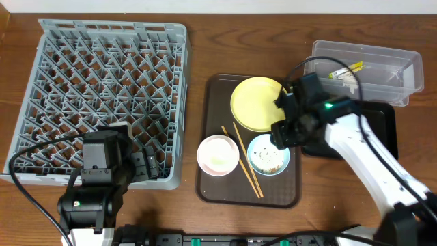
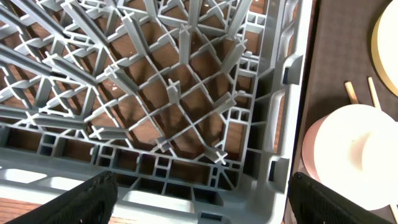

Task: Sort waste into correct bins and load items into the dishwasher
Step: 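Grasp the light-blue bowl rim with the right gripper and lift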

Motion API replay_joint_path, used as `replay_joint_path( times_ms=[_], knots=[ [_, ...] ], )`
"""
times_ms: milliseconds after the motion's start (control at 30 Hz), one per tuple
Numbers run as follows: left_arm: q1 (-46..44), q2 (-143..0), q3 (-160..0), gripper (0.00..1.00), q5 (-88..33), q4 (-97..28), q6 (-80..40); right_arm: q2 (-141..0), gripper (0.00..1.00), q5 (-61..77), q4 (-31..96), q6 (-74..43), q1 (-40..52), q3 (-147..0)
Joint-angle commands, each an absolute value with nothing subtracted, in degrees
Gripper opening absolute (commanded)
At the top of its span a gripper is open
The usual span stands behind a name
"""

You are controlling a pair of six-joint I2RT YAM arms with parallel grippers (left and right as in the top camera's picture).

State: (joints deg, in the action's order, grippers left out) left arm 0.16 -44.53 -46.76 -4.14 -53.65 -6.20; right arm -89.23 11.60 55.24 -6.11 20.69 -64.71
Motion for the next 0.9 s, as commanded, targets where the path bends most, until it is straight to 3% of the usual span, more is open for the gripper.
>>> replay_joint_path(
  times_ms=[0,167,333,400,600,867],
  knots=[
    [0.3,-44.5,-47.9,0.89,-4.3,-53.8,-6.7,-93.7,0.54,2.9,55.3,-10.6,21.9,-64.3],
    [0.3,-44.5,-47.9,0.89,-4.3,-53.8,-6.7,-100.7,0.49,1.9,53.8,-12.4,21.8,-64.3],
    [0.3,-44.5,-47.9,0.89,-4.3,-53.8,-6.7,-105.7,0.2,2.0,53.6,-13.0,21.8,-64.3],
    [0.3,-44.5,-47.9,0.89,-4.3,-53.8,-6.7,-106.2,0.03,2.0,53.6,-13.8,21.8,-64.3],
    [0.3,-44.5,-47.9,0.89,-4.3,-53.8,-6.7,-102.8,0.01,1.7,53.4,-14.2,21.6,-64.8],
    [0.3,-44.5,-47.9,0.89,-4.3,-53.8,-6.7,-86.3,0.01,-7.1,52.5,-14.7,17.0,-65.5]
  ],
)
